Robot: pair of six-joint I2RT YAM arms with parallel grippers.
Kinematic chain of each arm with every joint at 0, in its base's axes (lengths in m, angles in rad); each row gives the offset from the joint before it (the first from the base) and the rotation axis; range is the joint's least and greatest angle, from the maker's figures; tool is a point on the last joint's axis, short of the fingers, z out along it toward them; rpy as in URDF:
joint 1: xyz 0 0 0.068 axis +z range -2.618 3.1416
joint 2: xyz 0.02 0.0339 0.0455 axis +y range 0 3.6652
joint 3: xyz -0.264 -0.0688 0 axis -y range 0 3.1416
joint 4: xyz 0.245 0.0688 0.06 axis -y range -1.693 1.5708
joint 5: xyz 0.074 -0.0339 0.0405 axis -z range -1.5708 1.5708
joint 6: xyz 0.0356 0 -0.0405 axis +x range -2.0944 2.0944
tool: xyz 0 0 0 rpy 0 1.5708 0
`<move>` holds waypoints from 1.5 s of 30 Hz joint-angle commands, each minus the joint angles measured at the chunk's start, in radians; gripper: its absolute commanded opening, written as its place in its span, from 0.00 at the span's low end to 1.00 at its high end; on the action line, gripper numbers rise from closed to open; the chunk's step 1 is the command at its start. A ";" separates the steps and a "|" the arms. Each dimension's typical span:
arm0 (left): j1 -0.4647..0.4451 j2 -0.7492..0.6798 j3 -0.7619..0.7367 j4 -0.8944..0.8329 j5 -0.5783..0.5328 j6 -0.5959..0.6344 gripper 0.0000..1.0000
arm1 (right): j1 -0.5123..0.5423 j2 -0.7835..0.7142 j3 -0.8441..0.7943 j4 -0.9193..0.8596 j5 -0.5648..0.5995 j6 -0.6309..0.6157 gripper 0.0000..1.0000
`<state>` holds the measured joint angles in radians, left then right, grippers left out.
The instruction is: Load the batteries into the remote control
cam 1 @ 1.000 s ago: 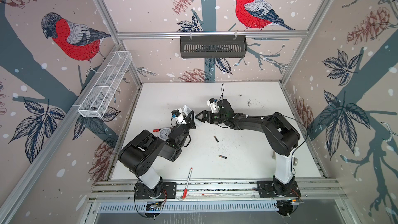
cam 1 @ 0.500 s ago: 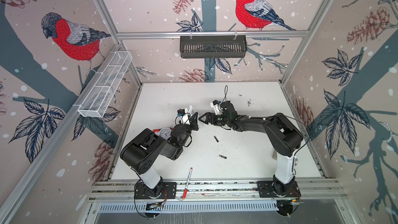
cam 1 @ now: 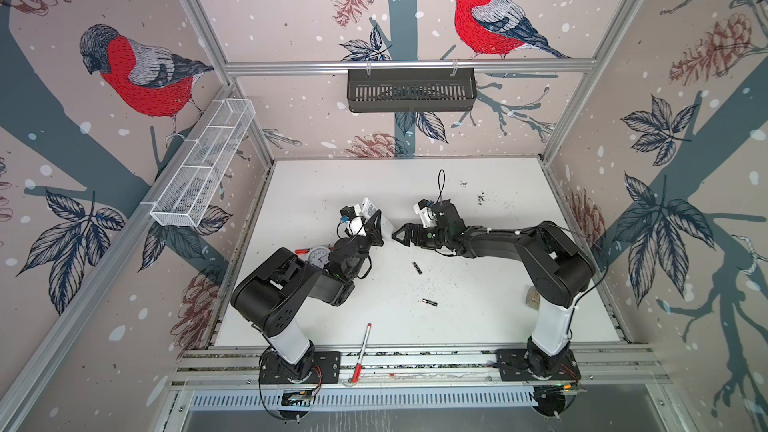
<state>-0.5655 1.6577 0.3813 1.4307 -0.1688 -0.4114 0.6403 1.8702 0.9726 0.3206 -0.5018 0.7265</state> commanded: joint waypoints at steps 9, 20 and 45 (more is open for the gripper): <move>0.036 -0.021 -0.037 0.132 0.106 -0.129 0.00 | -0.009 -0.019 0.002 0.300 -0.136 0.089 1.00; 0.048 0.002 -0.054 0.239 0.158 -0.250 0.00 | 0.016 0.052 0.054 0.349 -0.163 0.139 0.99; 0.050 -0.049 -0.023 0.180 0.199 -0.244 0.00 | 0.059 0.132 0.204 -0.110 0.098 -0.039 0.99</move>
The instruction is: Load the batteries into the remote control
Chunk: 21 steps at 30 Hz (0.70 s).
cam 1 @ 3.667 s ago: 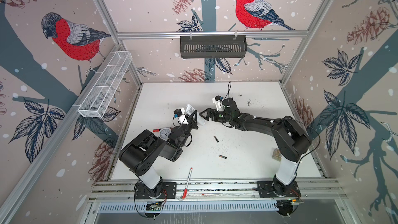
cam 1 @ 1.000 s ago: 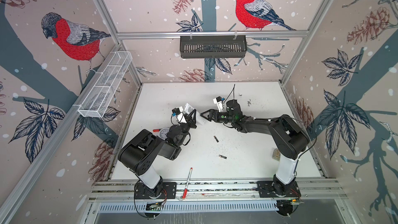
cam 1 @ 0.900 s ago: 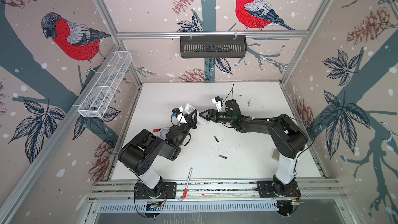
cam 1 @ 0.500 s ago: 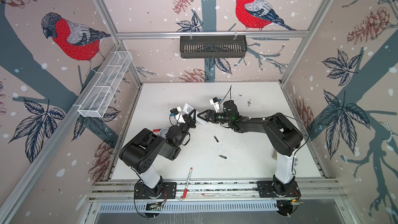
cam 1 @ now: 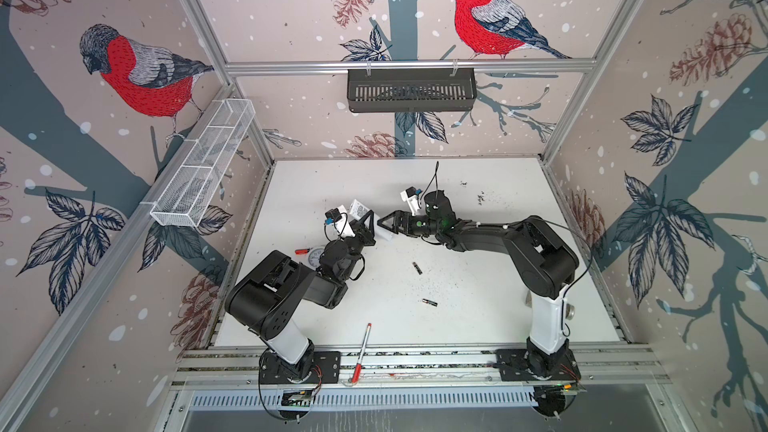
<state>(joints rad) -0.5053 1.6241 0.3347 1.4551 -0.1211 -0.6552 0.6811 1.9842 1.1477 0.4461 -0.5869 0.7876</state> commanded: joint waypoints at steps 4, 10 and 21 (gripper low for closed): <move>-0.021 -0.014 0.042 0.110 0.142 0.058 0.00 | 0.023 0.022 0.049 -0.310 0.248 -0.146 1.00; -0.038 0.007 0.057 0.074 0.127 0.118 0.00 | 0.021 0.027 0.073 -0.372 0.286 -0.196 1.00; -0.095 0.010 0.096 -0.051 0.021 0.287 0.00 | 0.014 0.011 0.073 -0.411 0.289 -0.239 1.00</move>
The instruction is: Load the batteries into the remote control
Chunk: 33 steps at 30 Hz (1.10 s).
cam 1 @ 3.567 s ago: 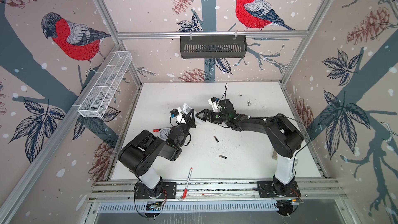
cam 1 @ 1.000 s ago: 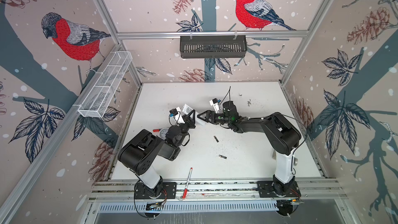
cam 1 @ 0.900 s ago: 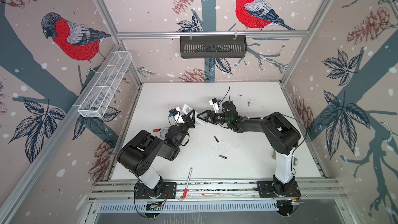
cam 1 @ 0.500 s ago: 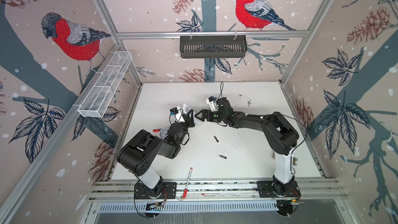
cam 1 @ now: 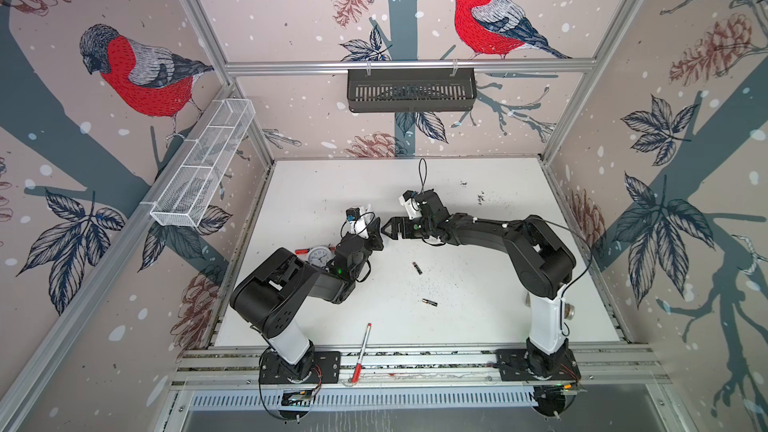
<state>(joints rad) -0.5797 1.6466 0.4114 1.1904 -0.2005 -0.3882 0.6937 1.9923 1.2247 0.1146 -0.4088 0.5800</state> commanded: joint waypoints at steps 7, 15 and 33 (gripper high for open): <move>-0.021 -0.001 0.020 0.204 0.075 0.034 0.00 | -0.015 -0.022 -0.041 -0.067 0.104 -0.035 0.99; -0.019 0.021 0.016 0.211 0.061 0.029 0.00 | -0.033 -0.077 -0.099 -0.029 0.075 -0.044 0.99; -0.019 0.032 0.009 0.201 0.058 0.024 0.00 | -0.038 -0.137 -0.149 0.041 0.022 -0.050 0.99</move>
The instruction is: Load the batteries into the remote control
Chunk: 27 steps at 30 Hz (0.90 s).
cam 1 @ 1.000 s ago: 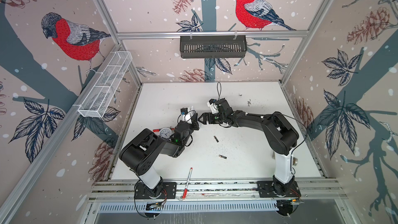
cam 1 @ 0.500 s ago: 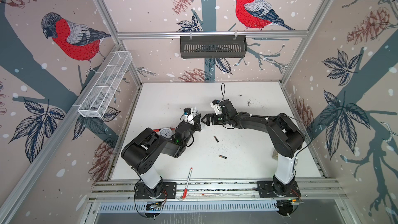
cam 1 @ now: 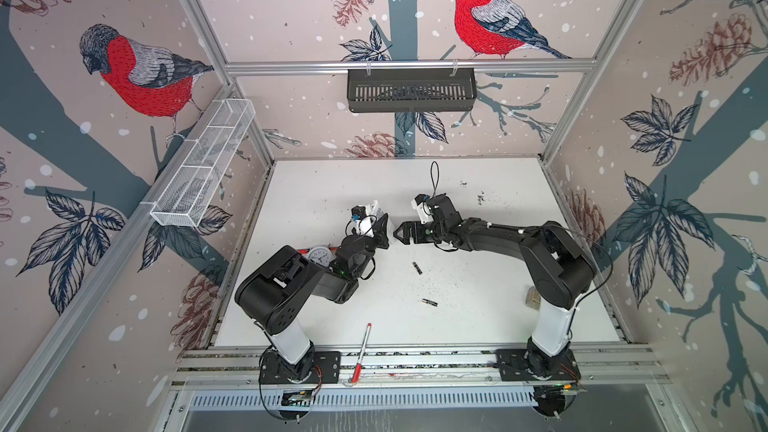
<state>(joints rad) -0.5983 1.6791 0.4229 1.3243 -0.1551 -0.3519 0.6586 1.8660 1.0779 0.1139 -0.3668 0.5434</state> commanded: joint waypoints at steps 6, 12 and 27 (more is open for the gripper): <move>0.059 0.003 -0.045 0.187 0.123 -0.165 0.00 | -0.027 -0.011 -0.024 0.199 -0.132 0.050 0.99; 0.123 0.033 -0.079 0.330 0.227 -0.300 0.00 | -0.042 0.008 -0.038 0.318 -0.215 0.113 0.99; 0.129 0.073 -0.093 0.463 0.239 -0.404 0.00 | -0.016 0.089 -0.006 0.427 -0.276 0.229 1.00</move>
<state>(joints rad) -0.4713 1.7500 0.3302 1.5757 0.0734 -0.7284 0.6361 1.9446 1.0615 0.4942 -0.6285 0.7376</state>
